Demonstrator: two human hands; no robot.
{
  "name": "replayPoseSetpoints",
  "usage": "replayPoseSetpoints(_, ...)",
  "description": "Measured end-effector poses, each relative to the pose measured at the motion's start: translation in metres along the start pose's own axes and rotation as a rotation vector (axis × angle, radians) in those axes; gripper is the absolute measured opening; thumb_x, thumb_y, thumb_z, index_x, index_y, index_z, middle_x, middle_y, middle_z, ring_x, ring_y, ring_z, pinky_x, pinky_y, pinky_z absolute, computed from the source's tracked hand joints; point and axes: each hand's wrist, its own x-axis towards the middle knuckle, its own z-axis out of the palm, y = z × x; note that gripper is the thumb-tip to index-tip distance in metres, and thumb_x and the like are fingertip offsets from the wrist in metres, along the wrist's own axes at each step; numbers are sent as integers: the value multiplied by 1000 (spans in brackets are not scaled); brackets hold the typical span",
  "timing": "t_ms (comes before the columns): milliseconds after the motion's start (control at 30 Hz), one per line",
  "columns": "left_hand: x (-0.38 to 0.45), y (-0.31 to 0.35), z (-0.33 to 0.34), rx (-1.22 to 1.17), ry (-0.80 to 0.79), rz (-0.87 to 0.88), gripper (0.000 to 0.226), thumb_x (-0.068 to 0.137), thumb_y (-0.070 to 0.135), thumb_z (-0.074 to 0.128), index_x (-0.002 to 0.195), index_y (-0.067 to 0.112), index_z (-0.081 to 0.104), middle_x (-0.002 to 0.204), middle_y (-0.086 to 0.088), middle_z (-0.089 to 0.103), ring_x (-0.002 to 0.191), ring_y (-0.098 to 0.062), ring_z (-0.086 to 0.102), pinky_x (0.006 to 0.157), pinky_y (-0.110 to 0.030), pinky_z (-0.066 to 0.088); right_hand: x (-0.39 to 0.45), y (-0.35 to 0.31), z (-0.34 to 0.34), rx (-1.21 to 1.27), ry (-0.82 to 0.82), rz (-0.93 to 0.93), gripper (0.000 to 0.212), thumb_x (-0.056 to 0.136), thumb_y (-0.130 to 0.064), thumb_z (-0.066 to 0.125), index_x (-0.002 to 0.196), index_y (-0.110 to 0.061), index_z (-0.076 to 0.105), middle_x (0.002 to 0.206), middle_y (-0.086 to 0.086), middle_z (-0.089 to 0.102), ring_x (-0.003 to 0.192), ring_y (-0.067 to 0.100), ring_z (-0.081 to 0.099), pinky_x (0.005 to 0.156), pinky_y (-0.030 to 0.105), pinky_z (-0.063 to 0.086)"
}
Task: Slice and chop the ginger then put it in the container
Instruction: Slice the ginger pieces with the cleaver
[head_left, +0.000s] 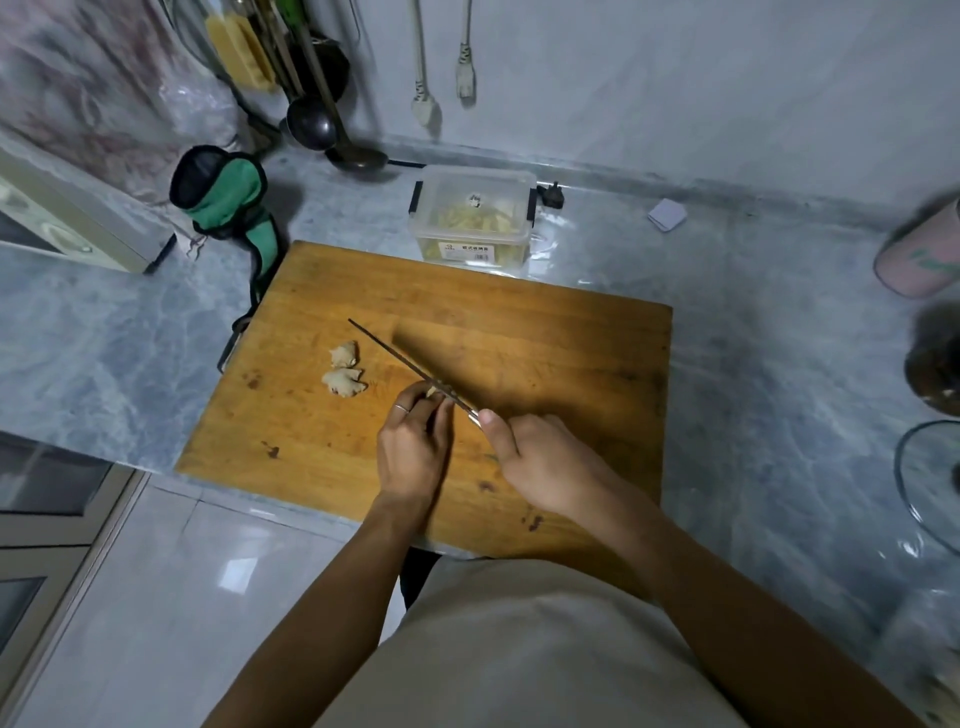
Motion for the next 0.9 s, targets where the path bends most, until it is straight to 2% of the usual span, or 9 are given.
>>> replayPoseSetpoints(167, 1, -4, 2, -28, 5, -8, 14, 91, 10, 68, 99, 3, 76, 112, -12, 68, 88, -26, 69, 72, -31, 56, 5, -6, -9, 39, -13, 30, 70, 106, -56, 17, 61, -16, 51, 64, 3, 54, 65, 18, 58, 65, 36, 47)
replayPoseSetpoints(333, 1, 0, 1, -36, 18, -14, 11, 87, 3, 70, 97, 0, 76, 110, -15, 69, 87, -26, 69, 76, -17, 44, 8, -11, -2, -23, -15, 37, 71, 106, -56, 16, 62, -16, 54, 62, -1, 57, 69, 12, 58, 62, 33, 44)
replayPoseSetpoints(400, 1, 1, 1, -42, 22, -24, 12, 87, 3, 71, 97, 1, 76, 109, -14, 69, 88, -25, 69, 77, -17, 45, 14, -8, 2, -8, -21, 66, 69, 105, -60, 15, 63, -19, 52, 70, 4, 59, 71, 17, 60, 68, 34, 47)
replayPoseSetpoints(467, 1, 0, 3, -51, 20, -29, 12, 87, 4, 72, 98, 2, 77, 108, -13, 70, 89, -24, 69, 78, -19, 46, 19, -3, 2, 13, -31, 92, 66, 102, -65, 12, 66, -24, 50, 84, 9, 59, 82, 22, 60, 81, 39, 51)
replayPoseSetpoints(533, 1, -1, 3, -66, 21, -28, 13, 87, 4, 72, 99, 3, 77, 107, -12, 70, 90, -23, 68, 80, -16, 45, 20, -1, 1, 20, -23, 99, 67, 101, -66, 12, 66, -23, 49, 85, 10, 56, 87, 26, 60, 86, 42, 50)
replayPoseSetpoints(633, 2, -1, 2, -60, 17, -41, 13, 87, 4, 72, 98, 4, 77, 107, -13, 70, 91, -23, 68, 81, -14, 43, 21, -3, 2, 14, -18, 102, 69, 102, -65, 14, 65, -20, 50, 83, 10, 56, 88, 28, 59, 84, 41, 49)
replayPoseSetpoints(800, 3, 0, -1, -70, 13, -35, 14, 85, 0, 73, 98, 2, 76, 106, -16, 70, 93, -15, 61, 84, -6, 37, 23, -5, 9, -2, -19, 115, 73, 103, -63, 13, 67, -16, 56, 82, 9, 60, 79, 18, 58, 70, 36, 44)
replayPoseSetpoints(900, 2, 0, -2, -83, 8, -33, 14, 86, 1, 71, 100, 2, 76, 108, -15, 69, 95, -12, 59, 86, -4, 36, 18, -4, 12, -10, -4, 97, 74, 104, -62, 12, 69, -14, 57, 82, 8, 60, 88, 19, 58, 70, 37, 43)
